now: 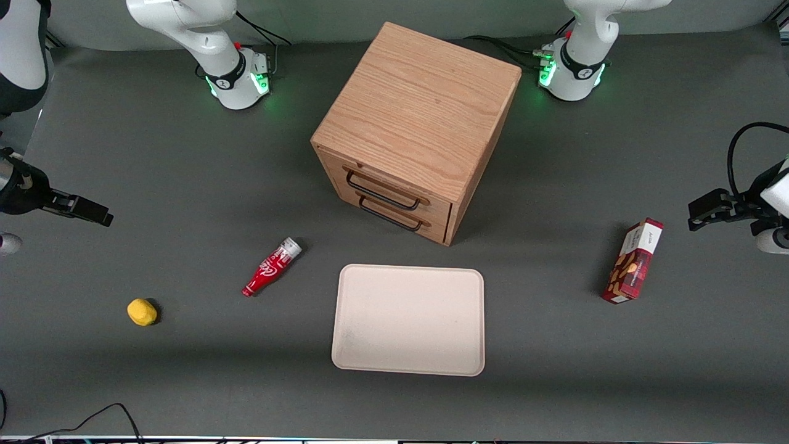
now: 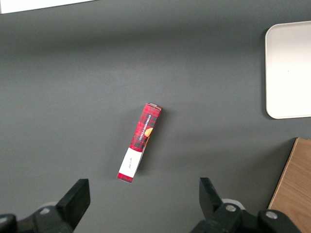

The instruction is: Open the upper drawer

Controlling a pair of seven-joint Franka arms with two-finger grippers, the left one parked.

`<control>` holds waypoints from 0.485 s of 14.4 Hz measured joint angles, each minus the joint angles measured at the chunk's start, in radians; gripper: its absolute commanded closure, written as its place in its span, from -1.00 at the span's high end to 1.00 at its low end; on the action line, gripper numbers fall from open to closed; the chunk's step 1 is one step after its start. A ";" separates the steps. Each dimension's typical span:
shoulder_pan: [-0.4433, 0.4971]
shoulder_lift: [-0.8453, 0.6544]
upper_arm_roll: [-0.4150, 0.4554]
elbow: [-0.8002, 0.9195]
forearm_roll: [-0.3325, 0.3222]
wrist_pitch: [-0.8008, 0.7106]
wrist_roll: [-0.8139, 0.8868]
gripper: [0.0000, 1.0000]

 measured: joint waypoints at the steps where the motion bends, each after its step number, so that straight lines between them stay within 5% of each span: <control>1: 0.019 0.000 0.000 0.001 0.000 0.000 -0.003 1.00; 7: 0.219 0.015 -0.002 0.026 0.000 -0.022 -0.024 1.00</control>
